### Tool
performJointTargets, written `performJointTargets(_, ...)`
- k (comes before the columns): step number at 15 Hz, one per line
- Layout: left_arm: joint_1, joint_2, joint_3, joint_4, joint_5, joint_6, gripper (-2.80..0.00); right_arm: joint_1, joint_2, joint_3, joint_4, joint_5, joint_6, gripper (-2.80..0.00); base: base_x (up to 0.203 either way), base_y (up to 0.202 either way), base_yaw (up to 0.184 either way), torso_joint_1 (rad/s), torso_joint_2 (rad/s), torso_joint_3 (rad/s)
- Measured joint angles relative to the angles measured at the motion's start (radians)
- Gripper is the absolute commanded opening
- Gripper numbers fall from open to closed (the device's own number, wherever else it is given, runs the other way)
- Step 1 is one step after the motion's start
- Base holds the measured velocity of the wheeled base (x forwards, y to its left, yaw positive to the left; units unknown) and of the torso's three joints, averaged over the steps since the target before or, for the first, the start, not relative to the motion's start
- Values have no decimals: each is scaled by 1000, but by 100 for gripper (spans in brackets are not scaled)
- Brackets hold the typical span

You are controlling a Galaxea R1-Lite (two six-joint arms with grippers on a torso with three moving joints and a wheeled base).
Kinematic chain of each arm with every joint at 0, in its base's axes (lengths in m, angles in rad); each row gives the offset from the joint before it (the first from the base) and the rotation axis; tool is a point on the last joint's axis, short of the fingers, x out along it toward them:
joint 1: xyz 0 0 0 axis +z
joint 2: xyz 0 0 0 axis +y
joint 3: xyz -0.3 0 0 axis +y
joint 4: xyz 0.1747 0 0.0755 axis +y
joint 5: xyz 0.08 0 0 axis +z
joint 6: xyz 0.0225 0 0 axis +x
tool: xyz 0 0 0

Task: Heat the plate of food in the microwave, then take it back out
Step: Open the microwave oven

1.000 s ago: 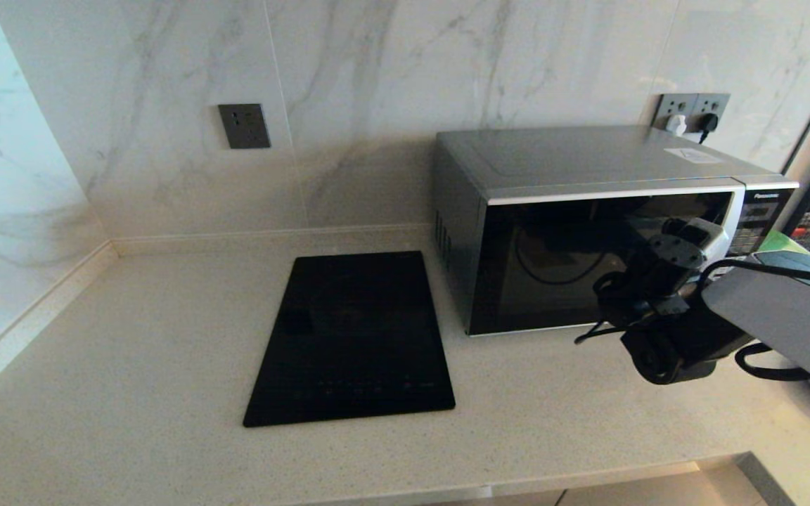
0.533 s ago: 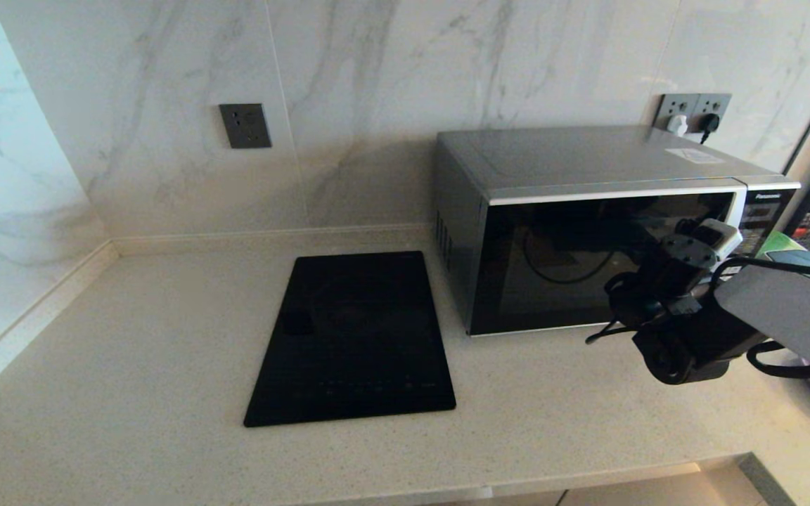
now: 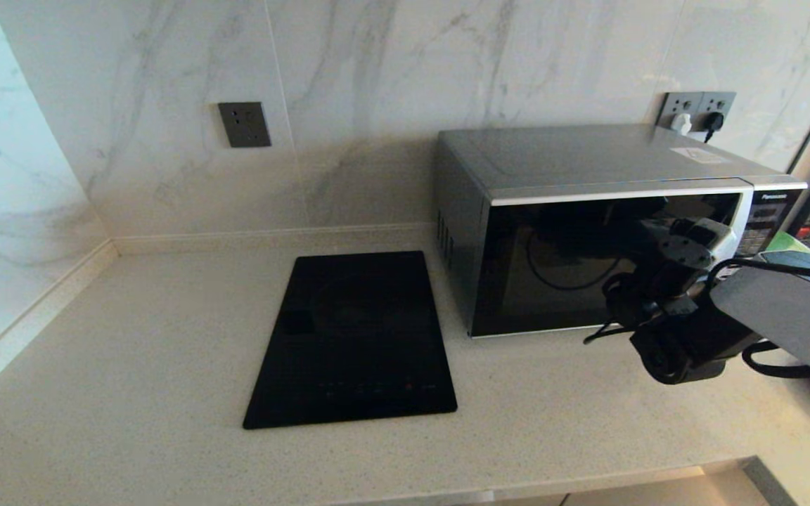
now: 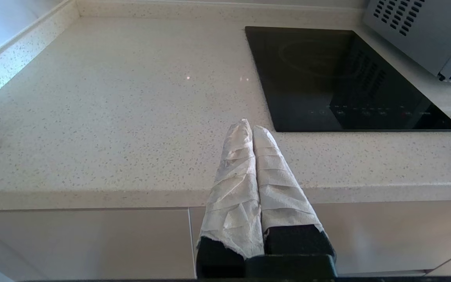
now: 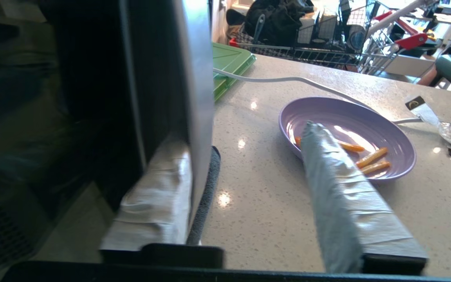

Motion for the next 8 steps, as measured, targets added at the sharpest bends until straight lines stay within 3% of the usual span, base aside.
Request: performJointTargets(8,1,0,0,0,0,-1,-280,45,6,9,-20,-29,0,-280,0,0,0,0,0,0)
